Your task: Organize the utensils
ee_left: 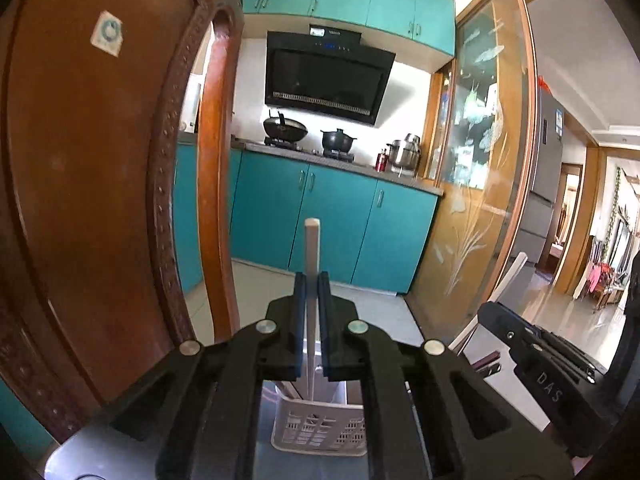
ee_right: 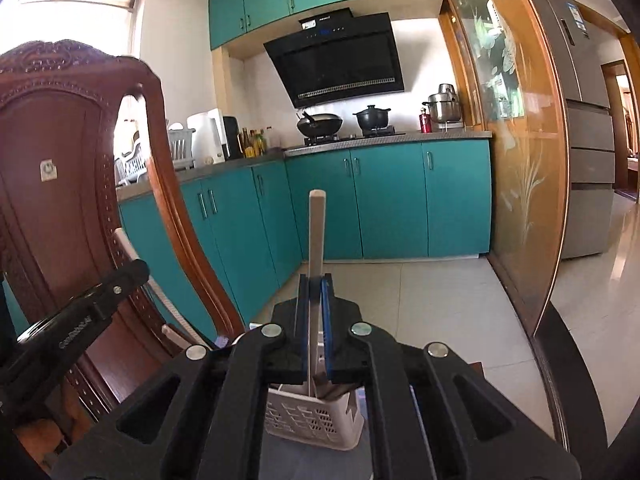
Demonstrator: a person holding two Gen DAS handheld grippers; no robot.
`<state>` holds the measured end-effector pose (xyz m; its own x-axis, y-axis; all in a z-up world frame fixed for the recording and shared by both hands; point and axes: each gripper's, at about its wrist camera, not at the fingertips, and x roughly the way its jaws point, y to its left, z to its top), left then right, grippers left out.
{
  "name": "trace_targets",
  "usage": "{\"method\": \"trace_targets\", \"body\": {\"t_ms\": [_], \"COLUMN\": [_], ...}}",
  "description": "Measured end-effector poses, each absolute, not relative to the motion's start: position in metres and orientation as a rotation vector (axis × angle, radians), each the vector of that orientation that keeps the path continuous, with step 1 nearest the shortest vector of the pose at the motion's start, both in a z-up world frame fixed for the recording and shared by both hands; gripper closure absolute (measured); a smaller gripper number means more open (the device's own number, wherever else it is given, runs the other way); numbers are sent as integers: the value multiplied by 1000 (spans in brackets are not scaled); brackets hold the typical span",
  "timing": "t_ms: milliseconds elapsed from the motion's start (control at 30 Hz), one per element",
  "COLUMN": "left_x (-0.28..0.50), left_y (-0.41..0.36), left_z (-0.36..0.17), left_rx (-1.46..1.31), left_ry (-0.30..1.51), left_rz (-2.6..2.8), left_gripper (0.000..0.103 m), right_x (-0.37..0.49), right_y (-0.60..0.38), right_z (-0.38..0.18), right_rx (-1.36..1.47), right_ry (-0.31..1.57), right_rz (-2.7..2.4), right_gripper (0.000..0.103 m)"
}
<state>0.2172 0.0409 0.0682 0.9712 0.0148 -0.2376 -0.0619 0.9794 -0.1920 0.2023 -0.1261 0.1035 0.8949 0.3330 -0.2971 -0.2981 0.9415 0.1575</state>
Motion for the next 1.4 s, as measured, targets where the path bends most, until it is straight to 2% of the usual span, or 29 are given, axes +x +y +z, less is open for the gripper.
{"method": "trace_targets", "body": {"t_ms": [200,233,333,433,633,700,767,833,933,1067,1200,1400], "left_x": [229,230,232,228,209,194,170,146,103,50,-4,-44], "left_y": [38,38,37,38,35,33,31,28,21,5,-13,-22], "left_z": [56,54,52,51,50,49,47,43,37,41,52,67], "left_rx": [-173,-172,-163,-151,-135,-120,-131,-147,-146,-103,-46,-13], "left_ry": [282,281,277,274,268,280,298,318,346,357,345,320], "left_rz": [48,53,64,70,60,54,46,26,16,13,8,7], "left_gripper": [96,93,76,70,41,32,20,13,7,4,4,3], "right_x": [201,203,200,192,162,141,112,81,45,-3,-43,-78], "right_y": [-120,-120,-121,-123,-128,-135,-147,-159,-172,-183,-189,-188], "right_z": [89,87,89,93,109,114,114,108,100,106,113,115], "right_rx": [82,88,98,109,118,111,99,76,48,14,-11,-4], "right_ry": [365,371,368,346,295,270,242,238,262,271,253,255], "right_rz": [306,311,316,326,355,351,324,284,240,184,112,103], "right_gripper": [94,93,82,70,54,37,29,23,19,3,3,3]}}
